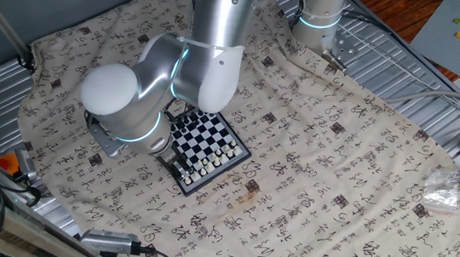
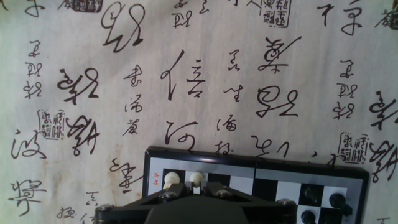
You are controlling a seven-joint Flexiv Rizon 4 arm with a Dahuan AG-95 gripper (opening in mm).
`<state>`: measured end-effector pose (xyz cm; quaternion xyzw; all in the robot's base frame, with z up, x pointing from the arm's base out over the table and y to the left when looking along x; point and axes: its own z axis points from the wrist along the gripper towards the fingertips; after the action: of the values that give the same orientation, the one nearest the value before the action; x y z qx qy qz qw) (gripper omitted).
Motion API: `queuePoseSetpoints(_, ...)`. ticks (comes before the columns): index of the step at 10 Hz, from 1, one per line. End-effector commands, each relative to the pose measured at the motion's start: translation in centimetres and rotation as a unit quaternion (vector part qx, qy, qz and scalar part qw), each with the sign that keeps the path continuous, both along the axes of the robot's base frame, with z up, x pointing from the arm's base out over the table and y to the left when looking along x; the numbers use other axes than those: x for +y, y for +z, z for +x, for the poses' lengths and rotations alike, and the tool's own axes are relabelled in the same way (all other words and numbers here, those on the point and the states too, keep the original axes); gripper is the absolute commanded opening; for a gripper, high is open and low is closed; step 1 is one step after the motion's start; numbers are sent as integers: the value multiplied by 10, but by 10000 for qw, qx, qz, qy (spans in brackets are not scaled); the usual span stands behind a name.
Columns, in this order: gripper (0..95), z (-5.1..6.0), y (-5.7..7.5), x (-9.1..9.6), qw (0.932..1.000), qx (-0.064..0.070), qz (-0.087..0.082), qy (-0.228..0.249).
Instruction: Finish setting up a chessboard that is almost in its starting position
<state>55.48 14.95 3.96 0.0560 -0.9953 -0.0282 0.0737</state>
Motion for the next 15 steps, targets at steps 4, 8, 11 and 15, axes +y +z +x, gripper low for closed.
queuePoseSetpoints(4,0,0,-1,1,10000,-30,-4,-10)
queuePoseSetpoints(8,190,0,-1,1,10000,-32,-1,-4)
queuePoseSetpoints(11,190,0,-1,1,10000,-33,0,9)
queuePoseSetpoints(15,190,0,1,1,10000,-29,2,42)
